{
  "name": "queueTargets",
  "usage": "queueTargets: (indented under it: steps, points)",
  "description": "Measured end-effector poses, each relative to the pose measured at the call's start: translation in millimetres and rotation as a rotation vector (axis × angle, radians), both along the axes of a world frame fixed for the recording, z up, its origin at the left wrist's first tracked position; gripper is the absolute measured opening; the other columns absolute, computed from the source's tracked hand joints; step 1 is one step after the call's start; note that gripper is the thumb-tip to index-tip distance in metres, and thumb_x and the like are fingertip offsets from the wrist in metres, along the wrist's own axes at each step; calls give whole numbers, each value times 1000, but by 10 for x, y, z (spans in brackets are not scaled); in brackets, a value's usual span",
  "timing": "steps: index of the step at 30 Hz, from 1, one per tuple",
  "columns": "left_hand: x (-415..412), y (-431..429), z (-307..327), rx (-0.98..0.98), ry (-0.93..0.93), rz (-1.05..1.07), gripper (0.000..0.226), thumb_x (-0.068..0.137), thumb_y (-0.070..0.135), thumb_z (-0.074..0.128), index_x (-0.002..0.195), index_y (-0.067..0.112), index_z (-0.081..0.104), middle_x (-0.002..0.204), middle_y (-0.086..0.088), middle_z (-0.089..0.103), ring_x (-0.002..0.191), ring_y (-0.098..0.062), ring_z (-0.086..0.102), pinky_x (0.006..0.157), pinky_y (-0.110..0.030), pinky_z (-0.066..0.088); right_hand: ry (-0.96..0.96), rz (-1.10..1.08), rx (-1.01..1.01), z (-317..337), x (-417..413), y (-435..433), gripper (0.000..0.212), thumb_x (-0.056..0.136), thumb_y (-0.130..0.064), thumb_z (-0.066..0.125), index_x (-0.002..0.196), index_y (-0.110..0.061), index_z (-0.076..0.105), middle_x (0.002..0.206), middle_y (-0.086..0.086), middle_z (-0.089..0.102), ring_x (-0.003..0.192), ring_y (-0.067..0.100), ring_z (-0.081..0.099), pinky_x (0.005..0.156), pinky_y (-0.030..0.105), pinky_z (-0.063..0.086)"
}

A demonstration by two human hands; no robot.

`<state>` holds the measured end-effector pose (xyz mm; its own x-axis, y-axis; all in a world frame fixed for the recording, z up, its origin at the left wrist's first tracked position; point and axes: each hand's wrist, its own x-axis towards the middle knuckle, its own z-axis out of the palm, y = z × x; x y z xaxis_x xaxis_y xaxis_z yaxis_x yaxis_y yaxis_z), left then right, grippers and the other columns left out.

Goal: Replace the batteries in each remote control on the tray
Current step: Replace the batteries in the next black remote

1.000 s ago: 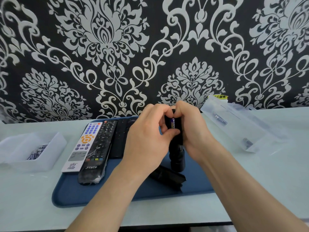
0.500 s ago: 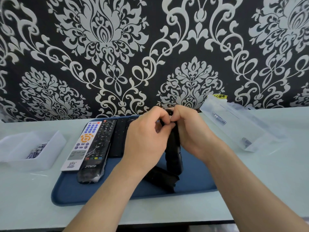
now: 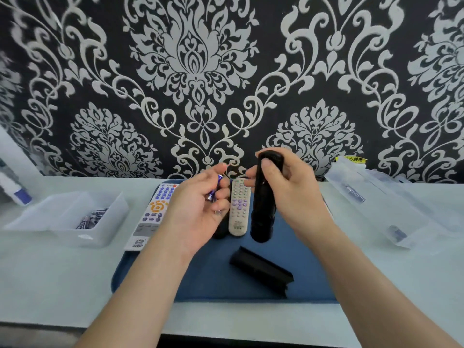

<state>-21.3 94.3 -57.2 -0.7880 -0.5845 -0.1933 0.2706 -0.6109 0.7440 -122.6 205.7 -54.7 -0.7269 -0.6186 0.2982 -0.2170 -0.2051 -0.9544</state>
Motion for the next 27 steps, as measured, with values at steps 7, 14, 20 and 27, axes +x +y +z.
queueTargets:
  steps: [7, 14, 20, 27]
  points:
    - [584, -757, 71, -977, -444, 529, 44, 94, -6, 41, 89, 27, 68, 88, 9, 64, 69, 4, 54, 62, -15, 41, -438, 233, -37, 158, 484, -609, 17, 105, -18, 39, 98, -14, 55, 64, 12, 59, 56, 28, 62, 57, 37, 55]
    - [1020, -1484, -269, -1058, -749, 645, 47, 85, -10, 35, 91, 27, 63, 86, 5, 59, 79, -16, 52, 61, -27, 39, -613, 401, 100, -38, 842, -1009, 16, 94, 4, 35, 90, -9, 44, 67, 14, 52, 53, 24, 46, 54, 34, 40]
    - [1079, -1584, -344, -991, -871, 563, 53, 77, -13, 31, 98, 24, 63, 105, -1, 66, 102, -19, 58, 80, -28, 46, -649, 454, 120, -130, 864, -1016, 24, 91, 15, 38, 100, -3, 50, 73, 13, 59, 57, 24, 60, 61, 38, 56]
    - [737, -892, 73, -894, -411, 353, 26, 92, 7, 52, 86, 24, 71, 84, 3, 68, 68, -6, 58, 66, -25, 50, -597, 479, 75, -117, 645, -709, 17, 95, 2, 54, 109, 2, 65, 92, 16, 73, 84, 27, 74, 77, 33, 62]
